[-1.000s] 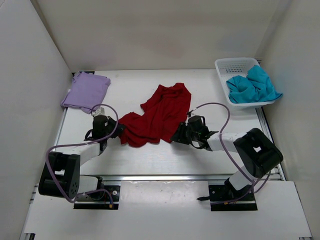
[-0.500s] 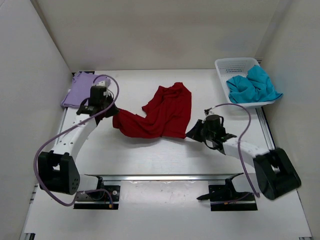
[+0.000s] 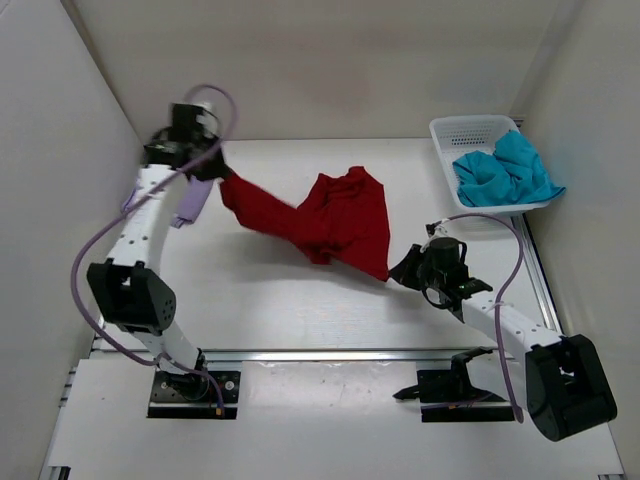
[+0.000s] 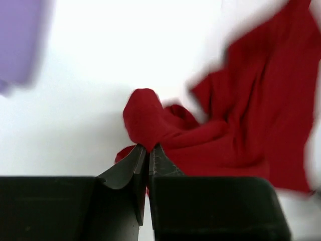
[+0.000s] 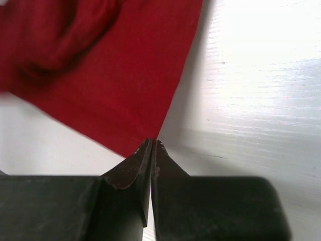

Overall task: Fold and stack the t-shirts
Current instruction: Flatten out the tshirt

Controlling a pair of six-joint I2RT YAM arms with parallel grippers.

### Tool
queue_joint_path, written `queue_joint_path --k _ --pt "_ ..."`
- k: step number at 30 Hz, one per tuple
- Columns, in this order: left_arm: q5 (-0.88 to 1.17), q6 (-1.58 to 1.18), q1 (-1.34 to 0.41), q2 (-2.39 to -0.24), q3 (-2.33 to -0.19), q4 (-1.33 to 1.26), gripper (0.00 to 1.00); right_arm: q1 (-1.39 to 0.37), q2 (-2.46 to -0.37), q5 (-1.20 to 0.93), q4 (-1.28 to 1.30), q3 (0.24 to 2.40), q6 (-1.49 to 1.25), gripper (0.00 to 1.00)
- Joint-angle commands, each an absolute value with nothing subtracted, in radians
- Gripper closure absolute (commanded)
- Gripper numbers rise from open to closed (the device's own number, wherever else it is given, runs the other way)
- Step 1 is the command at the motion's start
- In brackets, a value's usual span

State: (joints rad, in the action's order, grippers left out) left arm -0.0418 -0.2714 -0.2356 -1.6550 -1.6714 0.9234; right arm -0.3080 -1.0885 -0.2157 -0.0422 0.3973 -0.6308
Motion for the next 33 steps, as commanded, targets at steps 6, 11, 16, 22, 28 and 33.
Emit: queue_joint_path --k 6,11,16,22,28,33 --pt "0.059 -0.302 -0.086 -1.546 -1.816 0.971 0.65 -0.299 -0.907 -0.198 -0.002 0.347 -0.601 1.0" --pt "0.198 -0.38 0.133 -1.328 -1.245 0.674 0.01 -0.223 -0.769 -0.222 0.041 0.232 -0.6 1.0" --pt "0.063 -0.376 0.014 -1.321 -1.076 0.621 0.01 -0.23 -0.765 -0.235 0.048 0.285 -0.594 1.0" --pt "-0.029 -0.402 0.0 -1.217 -0.847 0.523 0.18 -0.232 -0.785 -0.247 0.049 0.325 -0.587 1.0" --pt "0.02 -0.479 0.035 -1.244 -0.706 0.373 0.29 -0.244 -0.821 -0.262 0.009 0.311 -0.594 1.0" --pt "0.044 -0.541 -0.092 -1.429 -0.748 0.29 0.42 -0.222 -0.796 -0.268 0.034 0.322 -0.598 1.0"
